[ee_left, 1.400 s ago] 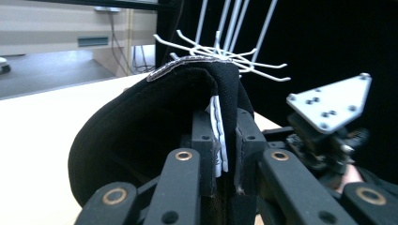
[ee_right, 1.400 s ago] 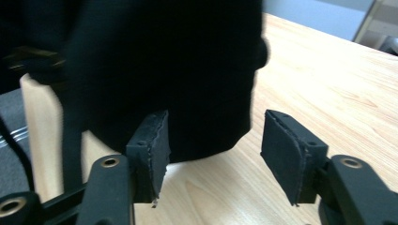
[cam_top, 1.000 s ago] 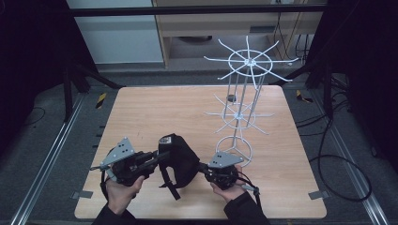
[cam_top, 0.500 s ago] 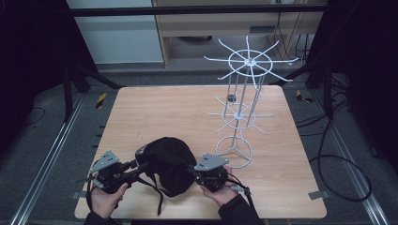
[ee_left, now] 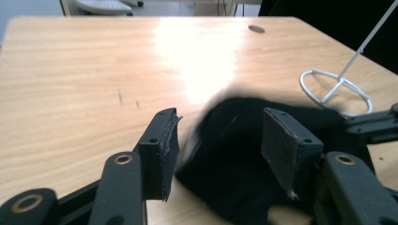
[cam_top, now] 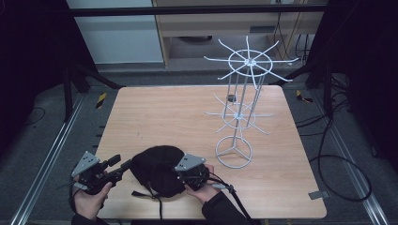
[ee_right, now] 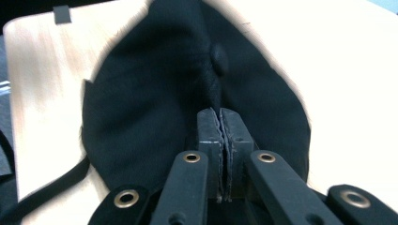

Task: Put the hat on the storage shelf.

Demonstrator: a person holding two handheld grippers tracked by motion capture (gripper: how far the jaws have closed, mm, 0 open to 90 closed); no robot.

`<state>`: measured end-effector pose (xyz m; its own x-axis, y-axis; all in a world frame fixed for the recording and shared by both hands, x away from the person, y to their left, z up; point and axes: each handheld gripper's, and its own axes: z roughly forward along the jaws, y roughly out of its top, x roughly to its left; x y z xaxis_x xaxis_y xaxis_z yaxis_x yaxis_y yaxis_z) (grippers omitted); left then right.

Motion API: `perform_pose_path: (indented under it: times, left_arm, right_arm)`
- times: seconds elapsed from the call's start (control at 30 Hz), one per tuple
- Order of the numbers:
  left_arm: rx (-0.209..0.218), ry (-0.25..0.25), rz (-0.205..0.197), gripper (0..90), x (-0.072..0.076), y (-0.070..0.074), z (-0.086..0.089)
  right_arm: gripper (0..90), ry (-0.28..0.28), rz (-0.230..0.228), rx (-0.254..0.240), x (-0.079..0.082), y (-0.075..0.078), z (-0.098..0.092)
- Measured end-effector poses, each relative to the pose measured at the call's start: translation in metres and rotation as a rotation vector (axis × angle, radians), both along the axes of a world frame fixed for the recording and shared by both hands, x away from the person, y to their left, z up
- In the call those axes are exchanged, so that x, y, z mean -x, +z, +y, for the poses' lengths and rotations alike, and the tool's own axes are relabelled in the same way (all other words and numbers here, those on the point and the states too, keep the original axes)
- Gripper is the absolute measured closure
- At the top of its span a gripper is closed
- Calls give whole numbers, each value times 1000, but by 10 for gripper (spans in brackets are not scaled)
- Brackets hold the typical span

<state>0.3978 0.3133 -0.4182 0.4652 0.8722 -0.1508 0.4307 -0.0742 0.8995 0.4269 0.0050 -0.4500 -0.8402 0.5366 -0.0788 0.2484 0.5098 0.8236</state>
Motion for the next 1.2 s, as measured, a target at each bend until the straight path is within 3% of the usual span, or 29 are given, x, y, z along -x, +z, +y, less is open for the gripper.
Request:
perform_pose_path:
  times: [0.1,0.3,0.4,0.47,0.5,0.53,0.63,0.73,0.77,0.8,0.87,0.93,1.0,1.2]
  left_arm:
    - [-23,-29,-26,434,-1,7,-2]
    - [-88,-101,-19,415,-12,9,-18]
    - [-103,-175,-3,408,-22,8,-34]
    - [-106,-193,1,395,-25,8,-38]
    - [-122,-215,4,395,-27,9,-44]
    - [-140,-243,13,384,-31,9,-51]
    - [-163,-269,24,370,-36,8,-59]
    - [-208,-316,39,345,-40,5,-71]
    - [-208,-316,39,343,-40,5,-71]
    - [-235,-332,47,337,-40,3,-77]
    - [-244,-344,55,323,-41,2,-79]
    - [-268,-364,73,314,-42,-1,-83]
    - [-305,-386,104,307,-44,-8,-88]
    - [-366,-400,168,359,-48,-21,-96]
  right_arm:
    - [860,4,3,-4,0,-2,0]
    - [746,-31,-14,-63,4,10,-20]
    - [684,-99,-26,-95,10,15,-49]
    - [655,-132,-22,-108,13,15,-65]
    - [655,-132,-22,-108,13,15,-65]
    - [635,-167,-17,-115,17,13,-83]
    - [617,-191,-18,-117,20,12,-97]
    - [587,-246,-18,-133,26,10,-127]
    - [587,-246,-18,-133,26,10,-127]
    - [581,-277,-21,-143,29,10,-142]
    - [569,-308,-27,-147,31,9,-156]
    - [563,-324,-28,-144,32,8,-163]
    - [539,-378,-33,-132,34,4,-182]
    - [507,-469,7,-126,33,-8,-216]
